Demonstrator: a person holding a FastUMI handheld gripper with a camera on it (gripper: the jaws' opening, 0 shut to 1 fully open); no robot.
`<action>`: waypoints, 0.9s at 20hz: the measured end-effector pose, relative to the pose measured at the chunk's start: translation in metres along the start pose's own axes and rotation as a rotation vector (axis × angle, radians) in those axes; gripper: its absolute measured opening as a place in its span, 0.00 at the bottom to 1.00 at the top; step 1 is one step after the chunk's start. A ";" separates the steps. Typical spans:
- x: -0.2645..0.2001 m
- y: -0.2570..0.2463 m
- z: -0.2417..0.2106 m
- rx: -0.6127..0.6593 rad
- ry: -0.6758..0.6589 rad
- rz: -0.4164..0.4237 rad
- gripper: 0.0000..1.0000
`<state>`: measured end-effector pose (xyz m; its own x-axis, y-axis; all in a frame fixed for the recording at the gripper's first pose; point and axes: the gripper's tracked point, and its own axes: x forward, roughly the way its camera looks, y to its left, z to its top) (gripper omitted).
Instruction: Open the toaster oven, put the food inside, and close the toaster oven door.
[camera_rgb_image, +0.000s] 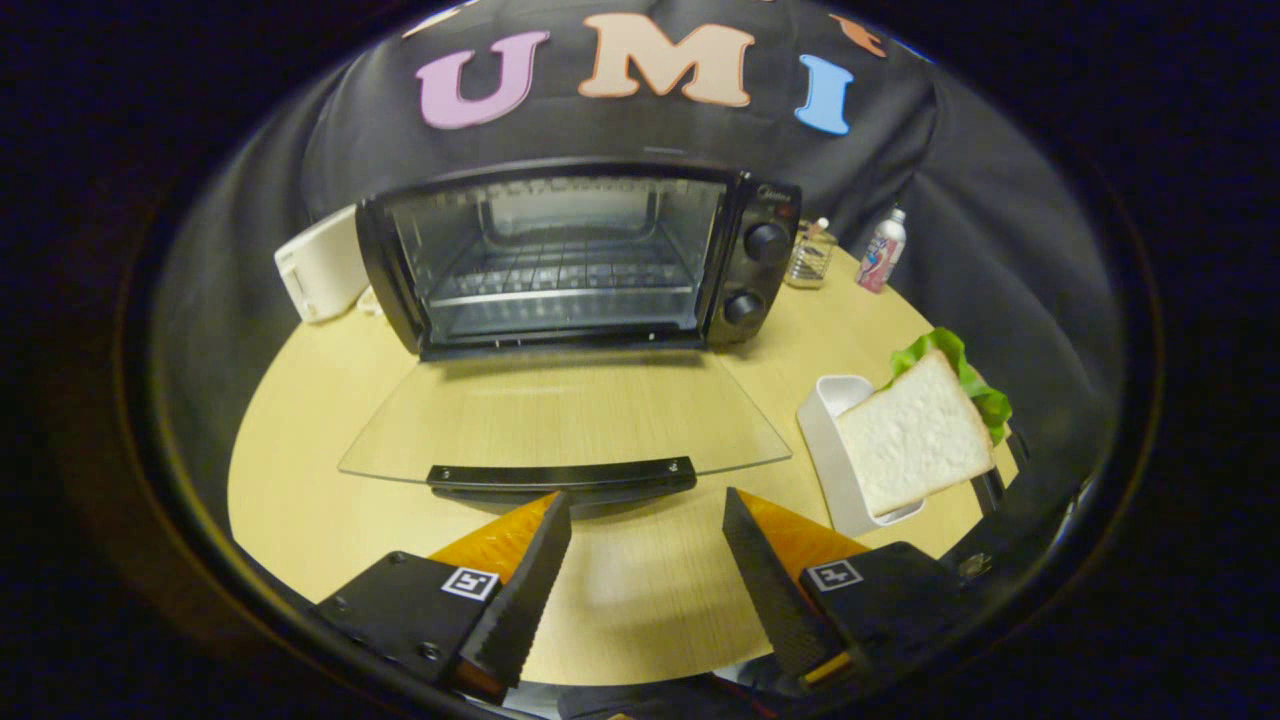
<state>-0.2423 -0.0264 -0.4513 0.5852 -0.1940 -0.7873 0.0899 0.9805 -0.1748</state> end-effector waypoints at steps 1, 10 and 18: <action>0.004 0.001 -0.005 -0.007 0.019 0.000 0.96; 0.001 0.002 -0.024 0.028 0.071 -0.006 0.96; -0.044 -0.043 0.040 0.201 -0.123 -0.075 0.96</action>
<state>-0.2397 -0.0583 -0.3852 0.6631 -0.2736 -0.6968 0.2886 0.9523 -0.0992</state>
